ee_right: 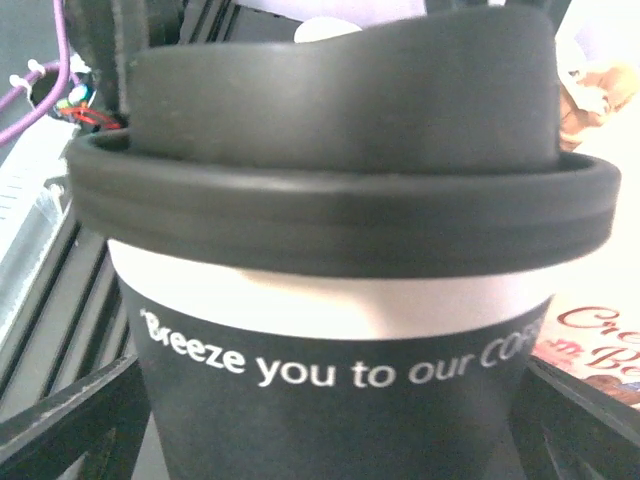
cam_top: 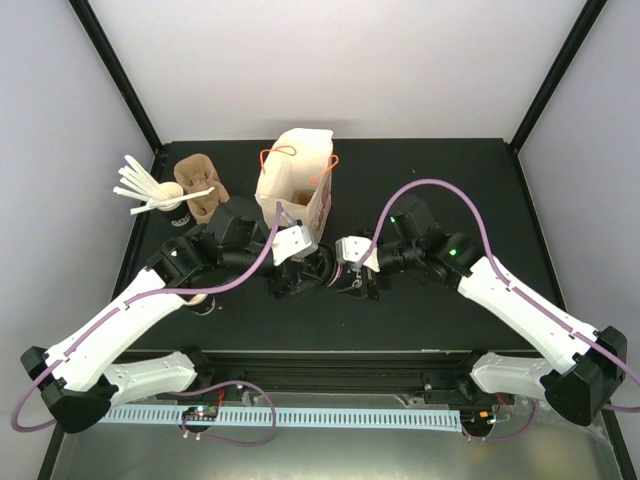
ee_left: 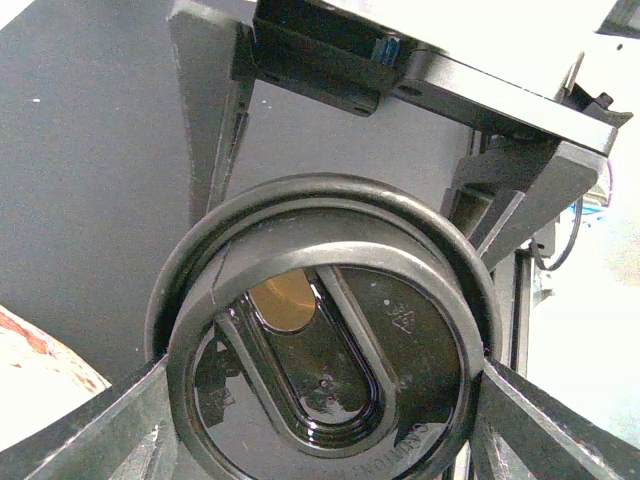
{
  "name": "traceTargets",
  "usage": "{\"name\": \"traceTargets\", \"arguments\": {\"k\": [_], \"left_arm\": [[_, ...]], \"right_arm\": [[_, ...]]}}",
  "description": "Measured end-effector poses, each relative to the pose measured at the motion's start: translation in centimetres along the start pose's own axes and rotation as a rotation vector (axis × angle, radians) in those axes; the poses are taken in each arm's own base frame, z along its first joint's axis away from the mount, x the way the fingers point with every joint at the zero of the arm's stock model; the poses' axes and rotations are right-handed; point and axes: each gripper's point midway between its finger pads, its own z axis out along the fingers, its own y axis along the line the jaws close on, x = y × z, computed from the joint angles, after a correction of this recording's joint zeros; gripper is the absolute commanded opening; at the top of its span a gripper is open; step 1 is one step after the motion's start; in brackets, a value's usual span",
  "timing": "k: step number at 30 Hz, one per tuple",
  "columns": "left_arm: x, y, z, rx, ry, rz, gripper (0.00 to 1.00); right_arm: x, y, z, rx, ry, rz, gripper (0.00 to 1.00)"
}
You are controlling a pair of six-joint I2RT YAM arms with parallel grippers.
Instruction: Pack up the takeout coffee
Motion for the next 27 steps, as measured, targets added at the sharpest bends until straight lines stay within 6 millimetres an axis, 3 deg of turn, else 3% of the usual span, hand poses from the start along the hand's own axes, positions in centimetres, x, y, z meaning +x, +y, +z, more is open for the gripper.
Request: {"name": "traceTargets", "arguments": {"k": [11,17,23,27], "left_arm": [[0.0,0.0,0.1,0.004,0.004,0.001,0.53],[0.5,0.5,1.3,0.013,0.041,-0.013,0.51],[3.0,2.6,5.3,0.002,0.188,-0.077,0.48],[4.5,4.7,9.2,-0.015,0.340,-0.155,0.46]], "right_arm": [[0.7,0.4,-0.1,0.002,0.023,-0.024,1.00],[0.4,0.2,-2.3,0.104,0.032,0.027,1.00],[0.1,-0.7,-5.6,0.317,-0.033,0.247,1.00],[1.6,-2.8,-7.9,0.532,-0.055,0.487,1.00]]}}
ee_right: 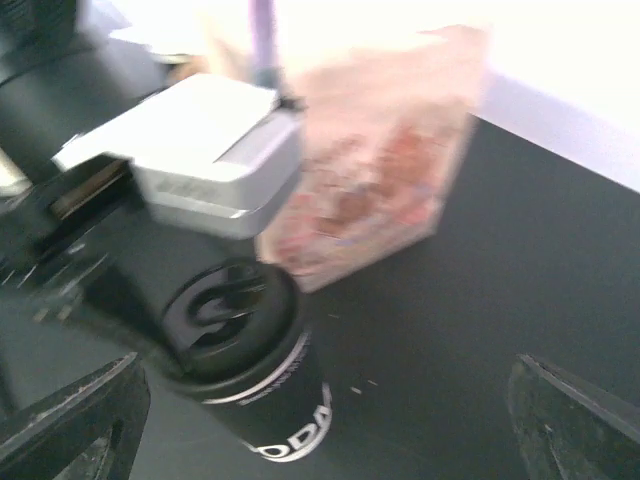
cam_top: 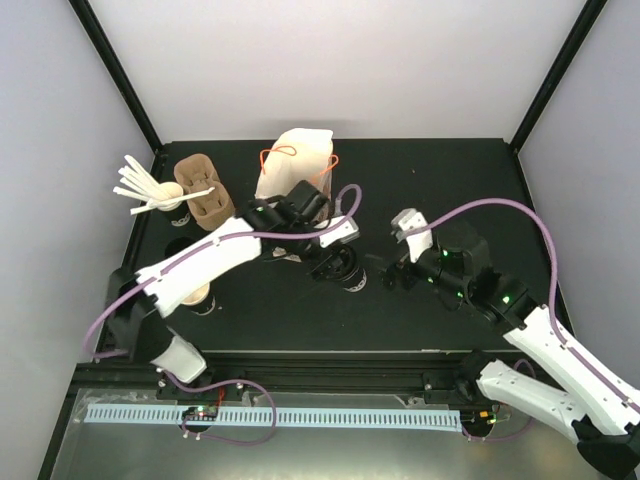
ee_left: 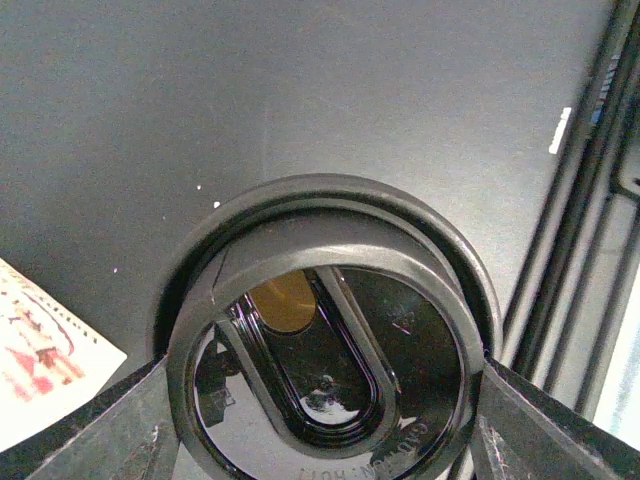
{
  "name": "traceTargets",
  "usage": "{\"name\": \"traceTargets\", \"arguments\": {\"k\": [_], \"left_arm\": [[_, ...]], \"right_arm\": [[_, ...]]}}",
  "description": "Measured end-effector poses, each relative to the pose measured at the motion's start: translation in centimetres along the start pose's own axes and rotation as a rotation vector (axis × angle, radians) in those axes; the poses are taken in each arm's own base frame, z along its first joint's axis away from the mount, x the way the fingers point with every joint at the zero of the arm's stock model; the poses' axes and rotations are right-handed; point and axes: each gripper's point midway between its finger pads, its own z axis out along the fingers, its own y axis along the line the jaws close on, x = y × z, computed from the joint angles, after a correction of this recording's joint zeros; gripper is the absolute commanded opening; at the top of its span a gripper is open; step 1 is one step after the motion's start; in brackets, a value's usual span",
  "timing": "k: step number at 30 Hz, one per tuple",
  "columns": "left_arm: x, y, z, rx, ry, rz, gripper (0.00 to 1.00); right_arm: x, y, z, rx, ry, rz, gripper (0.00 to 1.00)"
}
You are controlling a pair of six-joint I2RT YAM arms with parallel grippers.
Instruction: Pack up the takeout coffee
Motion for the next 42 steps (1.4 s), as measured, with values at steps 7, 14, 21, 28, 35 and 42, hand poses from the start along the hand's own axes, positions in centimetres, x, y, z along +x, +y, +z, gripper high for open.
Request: {"name": "traceTargets", "arguments": {"k": [7,14,21,28,35,42], "left_arm": [[1.2,0.4,5.1,-0.038,0.184,-0.044,0.50],[0.5,0.1,6.4,-0.090,0.225,-0.054,0.93],[0.4,0.0,6.0,-0.101,0.221,-0.097,0.99],[-1.3,-0.8,2.8,-0.101,0.155,-0.121,0.99],[-4.8,2.0,-4.7,-0.180,-0.039,-0.265,0.99],[-4.3,7.2,-15.9,-0.389,-0.313,-0.511,0.99]], "right_arm": [[3.1,-6.6,-1.8,0.396,0.067,0.344,1.00],[6.3,-7.9,-2.2,0.506,0.172,0.459,1.00],[7.3,-7.2,-2.2,0.479,0.233,0.462,1.00],[7.4,-5.8,-1.2,0.388,0.302,0.458,1.00],[6.7,-3.5,1.6,0.226,0.431,0.478,0.87],[5.6,0.5,5.9,0.161,0.620,0.449,0.95]]}}
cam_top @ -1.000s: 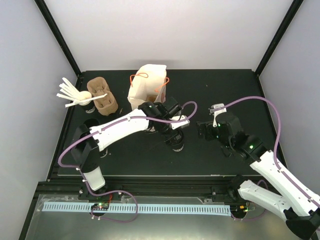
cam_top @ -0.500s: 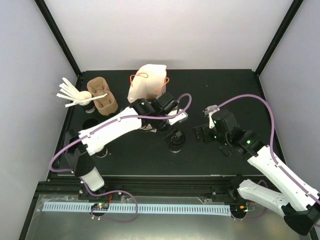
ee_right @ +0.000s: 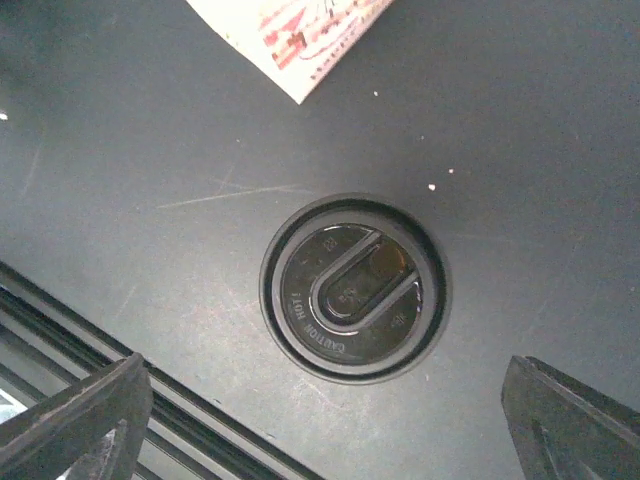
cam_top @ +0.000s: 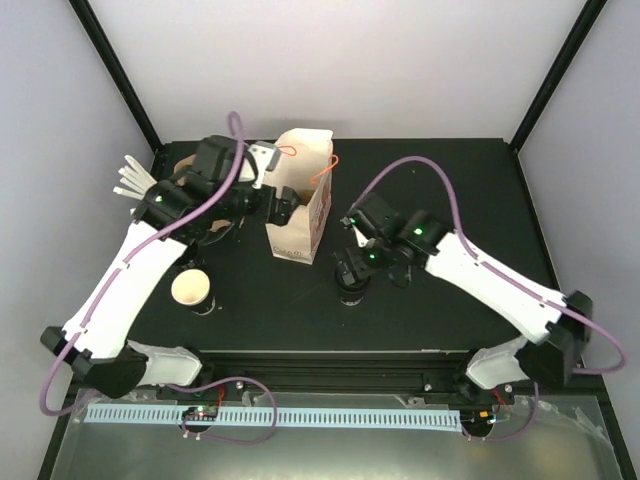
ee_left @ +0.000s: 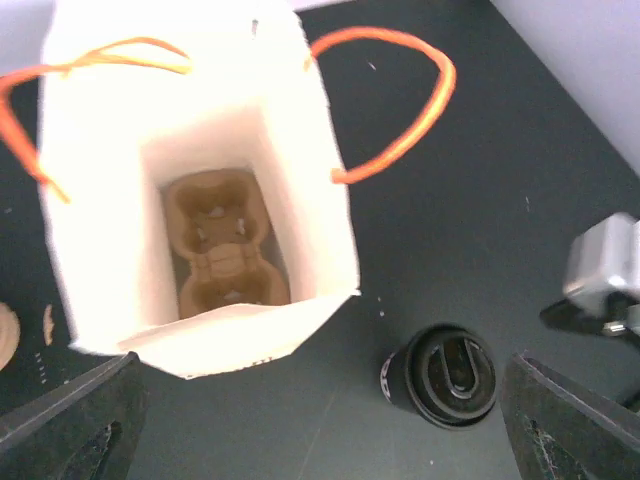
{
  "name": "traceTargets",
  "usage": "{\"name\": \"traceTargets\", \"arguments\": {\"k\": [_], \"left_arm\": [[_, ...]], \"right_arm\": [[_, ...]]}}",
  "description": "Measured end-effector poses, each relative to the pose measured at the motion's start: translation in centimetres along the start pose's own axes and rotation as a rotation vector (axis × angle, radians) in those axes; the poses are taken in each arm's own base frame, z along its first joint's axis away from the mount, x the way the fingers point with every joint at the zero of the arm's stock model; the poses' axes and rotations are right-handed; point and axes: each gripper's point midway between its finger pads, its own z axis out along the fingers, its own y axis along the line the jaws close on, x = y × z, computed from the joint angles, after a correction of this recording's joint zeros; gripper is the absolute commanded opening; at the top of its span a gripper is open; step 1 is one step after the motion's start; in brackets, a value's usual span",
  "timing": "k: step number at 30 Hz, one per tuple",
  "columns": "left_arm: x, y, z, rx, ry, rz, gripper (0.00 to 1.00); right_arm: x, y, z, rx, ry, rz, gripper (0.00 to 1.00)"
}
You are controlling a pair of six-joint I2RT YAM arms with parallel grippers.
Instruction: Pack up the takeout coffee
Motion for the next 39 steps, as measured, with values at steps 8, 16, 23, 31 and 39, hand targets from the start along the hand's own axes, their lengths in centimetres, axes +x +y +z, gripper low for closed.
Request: {"name": "traceTargets", "arguments": {"k": [8,16,23,31,39], "left_arm": [[-0.3,5.7,-2.1,-0.121,-0.064,-0.192,0.99],[1.2,8.5,-2.2,-0.179,-0.055,-0.270,0.99],[1.9,9.3,-2.1,-0.192,-0.045,-0.292,0.99],[2.5,9.5,-2.0,-0.186,-0.041,-0.306,0.99],[2.5,9.5,-2.0,-0.178,-0.039,-0.314,0.99]], "right_arm": [[0.6,-0.3,4.1,0.136,0.211,0.038,0.93],[1.3,0.6,5.7,0.194,0.300,0.016,0.91],[2.5,0.1,6.8,0.244,0.360,0.030,0.87],[2.6,0.0,7.2,0.243,0.375,0.053,0.81],[2.6,0.1,7.5,0.214,0.385,0.076,0.83]]}}
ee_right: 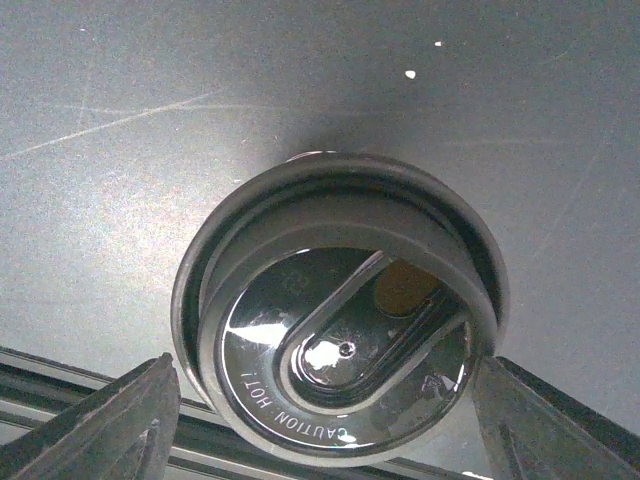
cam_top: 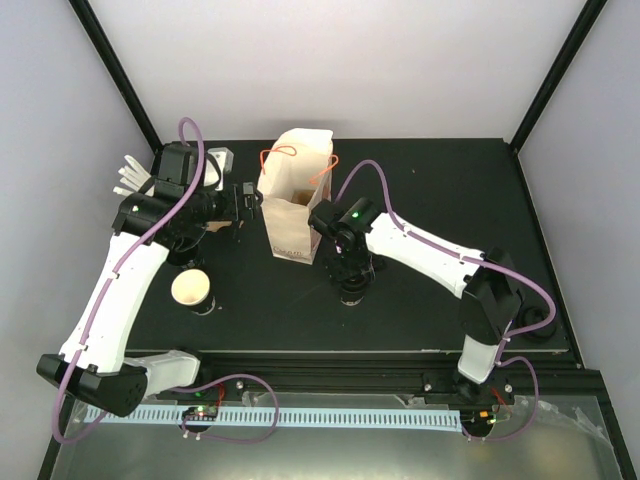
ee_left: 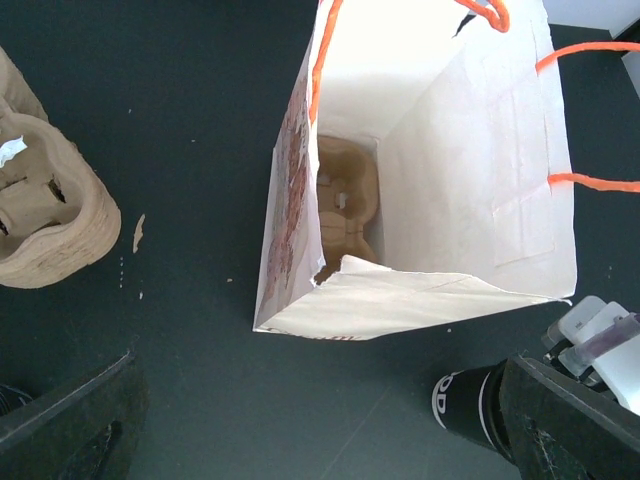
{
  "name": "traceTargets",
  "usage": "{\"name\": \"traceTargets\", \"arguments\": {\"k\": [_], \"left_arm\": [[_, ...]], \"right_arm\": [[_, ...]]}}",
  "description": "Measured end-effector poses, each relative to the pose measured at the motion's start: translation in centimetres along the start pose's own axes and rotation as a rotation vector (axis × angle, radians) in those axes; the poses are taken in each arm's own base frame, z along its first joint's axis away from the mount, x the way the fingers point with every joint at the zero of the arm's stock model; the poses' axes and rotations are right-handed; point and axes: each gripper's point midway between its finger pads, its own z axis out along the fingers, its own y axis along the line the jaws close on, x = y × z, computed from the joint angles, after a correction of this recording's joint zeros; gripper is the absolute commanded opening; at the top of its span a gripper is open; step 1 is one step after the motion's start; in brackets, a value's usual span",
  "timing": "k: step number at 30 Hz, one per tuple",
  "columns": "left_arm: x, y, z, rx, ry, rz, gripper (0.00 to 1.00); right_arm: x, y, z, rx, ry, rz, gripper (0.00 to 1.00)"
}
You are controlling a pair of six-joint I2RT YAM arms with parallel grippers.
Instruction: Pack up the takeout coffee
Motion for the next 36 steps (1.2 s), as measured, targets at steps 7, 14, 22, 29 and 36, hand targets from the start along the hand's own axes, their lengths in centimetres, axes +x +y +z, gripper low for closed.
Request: {"name": "traceTargets", "arguments": {"k": [7,14,22,29,36], "left_arm": [[0.01,-0.05,0.00,0.003,0.001,-0.001,0.99],[0.02,-0.10,0.00,0.007,0.002,-0.001,0.99],[0.09,-0.30,0.00,0.018,0.006,-0.001,0.99],[0.07,-0.35,-0.01,0.021,0.005,-0.001,0.99],[-0.03,-0.38,0.00,0.022,0.001,0.000,0.99]], "right_arm": [[-0.04,-0.10,0.12,-0.004,0.003,0.007,0.85],[-0.08,-0.16,0.13,-0.001,0.001,0.009,0.86],[-0.52,-0.02,-0.26,-0.006,-0.016,0.007,0.88],[-0.67,0.07,-0.35,-0.010,-0.023,-0.001,0.95],[-0.68,0.09,-0.31,-0.010,-0.022,-0.005,0.95]]}}
